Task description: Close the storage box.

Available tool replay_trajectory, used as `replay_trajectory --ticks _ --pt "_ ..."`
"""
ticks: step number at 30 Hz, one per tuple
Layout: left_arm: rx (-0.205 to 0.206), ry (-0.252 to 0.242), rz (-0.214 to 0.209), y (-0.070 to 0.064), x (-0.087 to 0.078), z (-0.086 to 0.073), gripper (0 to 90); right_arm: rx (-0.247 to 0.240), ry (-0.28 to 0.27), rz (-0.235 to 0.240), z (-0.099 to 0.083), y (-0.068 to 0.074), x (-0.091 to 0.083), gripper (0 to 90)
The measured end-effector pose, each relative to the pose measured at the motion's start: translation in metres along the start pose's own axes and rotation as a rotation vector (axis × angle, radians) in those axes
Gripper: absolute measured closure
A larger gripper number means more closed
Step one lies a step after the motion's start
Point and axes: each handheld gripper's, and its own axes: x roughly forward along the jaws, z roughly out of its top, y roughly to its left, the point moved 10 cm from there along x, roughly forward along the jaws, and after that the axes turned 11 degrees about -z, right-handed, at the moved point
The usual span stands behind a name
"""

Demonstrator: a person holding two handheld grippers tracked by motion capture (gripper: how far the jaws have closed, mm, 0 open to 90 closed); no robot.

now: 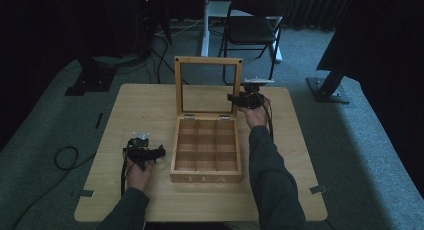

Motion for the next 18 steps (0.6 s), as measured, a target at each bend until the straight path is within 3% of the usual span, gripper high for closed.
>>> replay_trajectory --ticks 9,18 --pt "0.0 0.0 0.0 0.0 0.0 0.0 1.6 -0.021 -0.008 0.003 0.018 0.002 0.006 44.5" --pt "0.0 0.001 0.0 0.0 0.0 0.0 1.6 -0.009 -0.059 -0.009 0.015 0.003 -0.004 48.4"
